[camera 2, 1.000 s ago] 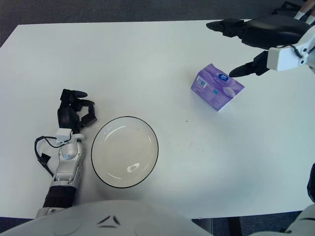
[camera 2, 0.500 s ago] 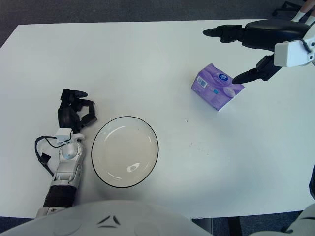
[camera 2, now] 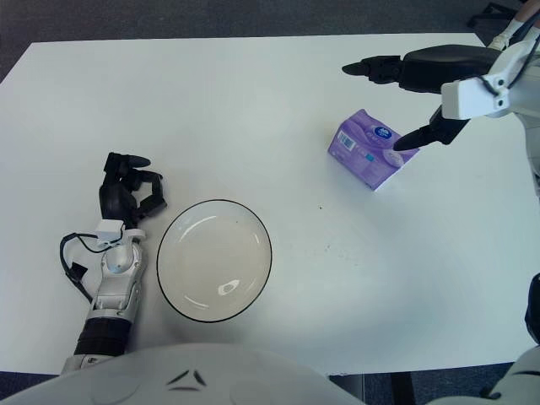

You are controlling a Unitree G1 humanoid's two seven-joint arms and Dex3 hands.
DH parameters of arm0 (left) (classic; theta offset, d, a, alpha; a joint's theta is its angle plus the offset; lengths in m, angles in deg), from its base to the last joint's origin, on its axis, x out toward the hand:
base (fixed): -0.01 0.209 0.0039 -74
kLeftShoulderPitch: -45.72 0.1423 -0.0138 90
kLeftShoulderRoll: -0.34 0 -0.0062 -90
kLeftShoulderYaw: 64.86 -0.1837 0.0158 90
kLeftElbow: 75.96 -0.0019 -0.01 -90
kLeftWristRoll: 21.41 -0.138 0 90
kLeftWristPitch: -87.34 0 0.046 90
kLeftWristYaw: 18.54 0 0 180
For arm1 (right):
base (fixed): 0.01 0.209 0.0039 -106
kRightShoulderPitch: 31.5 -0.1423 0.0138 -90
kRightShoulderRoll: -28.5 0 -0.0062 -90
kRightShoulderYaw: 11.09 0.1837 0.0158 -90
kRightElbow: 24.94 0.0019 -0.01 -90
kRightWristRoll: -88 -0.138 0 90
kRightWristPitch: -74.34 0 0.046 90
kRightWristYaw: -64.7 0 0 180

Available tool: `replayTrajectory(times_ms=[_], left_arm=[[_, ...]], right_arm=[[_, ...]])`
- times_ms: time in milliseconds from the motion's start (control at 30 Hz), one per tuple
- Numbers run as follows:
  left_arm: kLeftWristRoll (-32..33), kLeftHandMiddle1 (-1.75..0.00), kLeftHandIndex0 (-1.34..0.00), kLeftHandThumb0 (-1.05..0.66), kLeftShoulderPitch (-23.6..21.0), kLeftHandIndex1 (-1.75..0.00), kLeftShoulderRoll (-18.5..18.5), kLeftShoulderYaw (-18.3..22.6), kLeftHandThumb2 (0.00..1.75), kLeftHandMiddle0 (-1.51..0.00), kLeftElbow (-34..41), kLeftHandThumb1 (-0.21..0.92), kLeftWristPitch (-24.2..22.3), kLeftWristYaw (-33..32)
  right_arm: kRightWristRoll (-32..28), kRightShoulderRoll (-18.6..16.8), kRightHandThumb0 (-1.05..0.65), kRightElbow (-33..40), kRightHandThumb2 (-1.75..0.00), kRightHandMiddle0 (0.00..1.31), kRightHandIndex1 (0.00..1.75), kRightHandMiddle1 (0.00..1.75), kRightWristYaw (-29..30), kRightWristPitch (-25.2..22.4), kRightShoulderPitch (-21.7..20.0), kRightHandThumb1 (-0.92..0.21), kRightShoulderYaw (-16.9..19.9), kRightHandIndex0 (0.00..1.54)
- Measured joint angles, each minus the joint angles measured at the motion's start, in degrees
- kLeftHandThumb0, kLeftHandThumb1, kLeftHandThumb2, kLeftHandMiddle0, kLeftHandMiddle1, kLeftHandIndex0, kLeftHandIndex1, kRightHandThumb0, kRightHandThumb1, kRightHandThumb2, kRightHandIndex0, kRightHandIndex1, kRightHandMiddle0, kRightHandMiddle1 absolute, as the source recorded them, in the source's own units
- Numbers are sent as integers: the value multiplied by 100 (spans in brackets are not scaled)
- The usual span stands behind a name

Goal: Put the tissue paper into the plate.

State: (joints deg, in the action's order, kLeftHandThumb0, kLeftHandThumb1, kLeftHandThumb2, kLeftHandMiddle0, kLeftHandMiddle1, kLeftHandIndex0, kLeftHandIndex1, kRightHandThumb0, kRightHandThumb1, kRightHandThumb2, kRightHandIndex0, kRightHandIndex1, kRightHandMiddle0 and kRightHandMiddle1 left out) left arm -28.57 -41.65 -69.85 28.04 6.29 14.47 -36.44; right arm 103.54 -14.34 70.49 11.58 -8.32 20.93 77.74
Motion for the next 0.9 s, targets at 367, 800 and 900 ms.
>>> replayTrajectory(times_ms=[367,800,900], left_arm=[[-2,-148,-35,-1,18,-175,3,3,107,-60,11,46,21,-36],[3,-146,-36,-1,27,-175,42,2,105,-59,134,47,94,-42],[4,-145,-36,-1,45,-175,55,8,105,-60,124,47,92,-42]], right_arm=[[-138,-281,-68,-264,-101,0,0,0,-261,-330,-69,-26,-201,0],[527,-1071,-91,-2560,-74,0,0,0,919,604,-379,-45,-895,0],[647,-1214,-92,-3210,-73,0,0,0,1124,938,-426,-45,-1048,0]])
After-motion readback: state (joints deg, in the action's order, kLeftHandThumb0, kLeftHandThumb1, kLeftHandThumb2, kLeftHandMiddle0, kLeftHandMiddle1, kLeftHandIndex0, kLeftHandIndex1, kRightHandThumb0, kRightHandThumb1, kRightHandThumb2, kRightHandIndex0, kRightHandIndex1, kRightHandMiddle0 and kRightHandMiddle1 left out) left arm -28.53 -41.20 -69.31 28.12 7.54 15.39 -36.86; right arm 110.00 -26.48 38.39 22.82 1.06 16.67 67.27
